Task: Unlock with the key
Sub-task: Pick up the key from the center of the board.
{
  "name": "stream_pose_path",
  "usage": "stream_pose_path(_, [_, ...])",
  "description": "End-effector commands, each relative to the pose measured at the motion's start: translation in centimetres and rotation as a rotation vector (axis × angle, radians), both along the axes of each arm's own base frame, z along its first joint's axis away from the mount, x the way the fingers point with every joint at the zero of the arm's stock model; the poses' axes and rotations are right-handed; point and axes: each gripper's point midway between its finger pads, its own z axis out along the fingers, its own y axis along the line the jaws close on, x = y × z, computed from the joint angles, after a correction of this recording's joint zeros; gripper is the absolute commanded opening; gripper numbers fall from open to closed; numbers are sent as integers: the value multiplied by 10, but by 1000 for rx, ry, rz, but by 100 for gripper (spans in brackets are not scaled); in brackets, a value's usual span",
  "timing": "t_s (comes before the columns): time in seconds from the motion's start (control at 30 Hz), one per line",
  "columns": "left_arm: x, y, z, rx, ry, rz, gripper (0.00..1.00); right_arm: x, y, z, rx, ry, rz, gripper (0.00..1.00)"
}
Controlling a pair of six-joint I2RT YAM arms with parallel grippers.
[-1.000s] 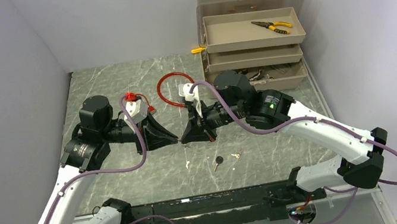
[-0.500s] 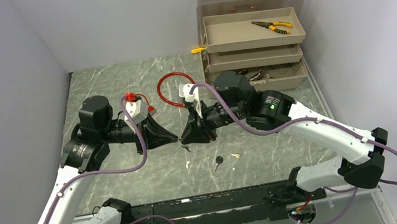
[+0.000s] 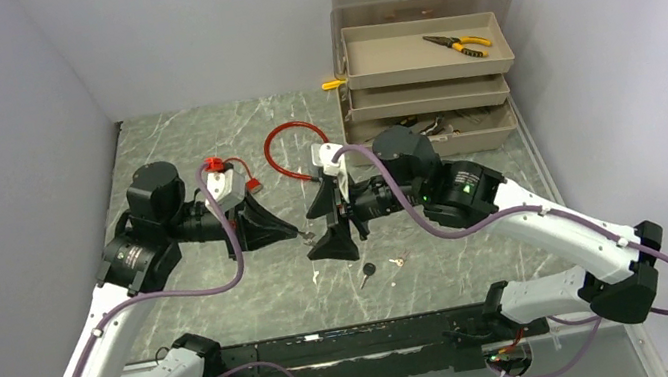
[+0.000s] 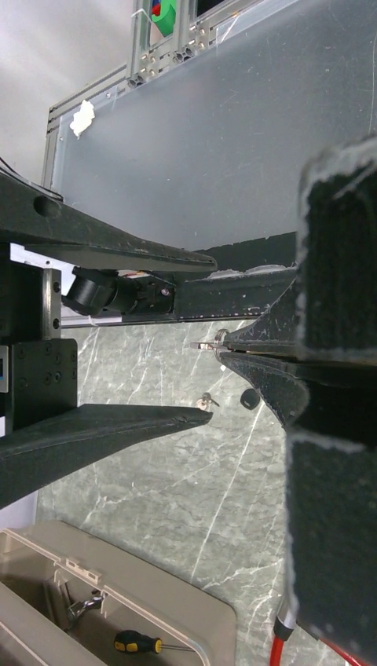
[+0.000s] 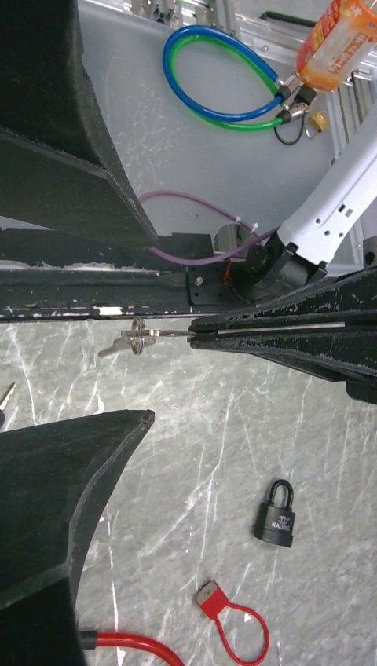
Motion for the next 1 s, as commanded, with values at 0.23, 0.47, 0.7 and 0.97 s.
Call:
stream_pose_path(0.23, [-6, 2, 19, -32, -54, -6, 0, 6, 11, 22, 125, -56, 3, 60])
stream_pose_path(0.47, [-4, 2, 23, -37, -57, 2, 0, 9, 10, 10, 108, -16, -15, 30])
stream_pose_path(0.7, [-1, 2, 27, -36, -52, 25, 0, 12, 0, 9, 142, 9, -38, 0])
stream_pose_path(0.97, [-1, 2, 23, -43, -33, 41, 0, 9, -3, 29, 187, 26, -10, 0])
